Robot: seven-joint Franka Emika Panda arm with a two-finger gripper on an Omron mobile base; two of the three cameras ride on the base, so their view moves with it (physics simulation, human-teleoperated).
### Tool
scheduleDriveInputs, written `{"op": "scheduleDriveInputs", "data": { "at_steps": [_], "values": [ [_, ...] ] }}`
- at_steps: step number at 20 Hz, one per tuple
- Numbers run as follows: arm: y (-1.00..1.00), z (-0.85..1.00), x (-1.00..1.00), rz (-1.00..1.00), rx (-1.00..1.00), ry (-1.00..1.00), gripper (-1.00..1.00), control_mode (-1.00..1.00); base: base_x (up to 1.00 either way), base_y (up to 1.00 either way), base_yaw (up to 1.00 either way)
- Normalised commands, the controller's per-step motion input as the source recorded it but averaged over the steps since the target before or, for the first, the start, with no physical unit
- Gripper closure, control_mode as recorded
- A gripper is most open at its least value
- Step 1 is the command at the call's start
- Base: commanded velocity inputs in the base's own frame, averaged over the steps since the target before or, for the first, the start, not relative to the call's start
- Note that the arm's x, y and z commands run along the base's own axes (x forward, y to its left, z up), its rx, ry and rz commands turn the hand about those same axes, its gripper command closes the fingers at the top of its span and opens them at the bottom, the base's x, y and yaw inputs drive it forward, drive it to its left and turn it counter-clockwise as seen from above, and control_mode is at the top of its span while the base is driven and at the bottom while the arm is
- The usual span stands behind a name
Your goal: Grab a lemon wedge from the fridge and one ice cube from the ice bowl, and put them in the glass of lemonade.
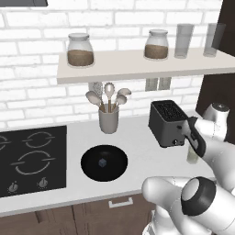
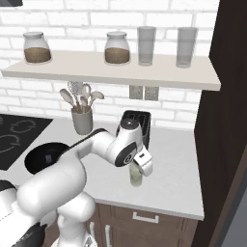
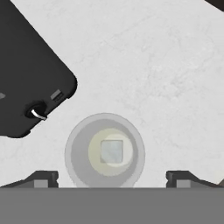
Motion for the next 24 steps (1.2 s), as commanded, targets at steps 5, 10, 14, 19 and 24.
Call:
{"op": "scheduleDriveInputs", "data": {
  "at_steps": [5, 10, 14, 19, 24],
  "values": [
    [0.01, 0.04, -0.27, 0.00, 0.00, -0.01, -1.00, -1.00, 0.00, 0.00, 0.00],
    [0.34, 0.18, -0.18, 0.00, 0.00, -0.02, -1.00, -1.00, 0.00, 0.00, 0.00],
    [0.83, 0.31, 0.00, 0.00, 0.00, -0.04, -1.00, -1.00, 0.00, 0.00, 0.00],
    [0.90, 0.58, -0.04, 0.05, 0.00, -0.01, -1.00, -1.00, 0.00, 0.00, 0.00],
    [0.91, 0.99, -0.82, 0.17, -0.03, 0.00, -1.00, -1.00, 0.00, 0.00, 0.00]
  ]
}}
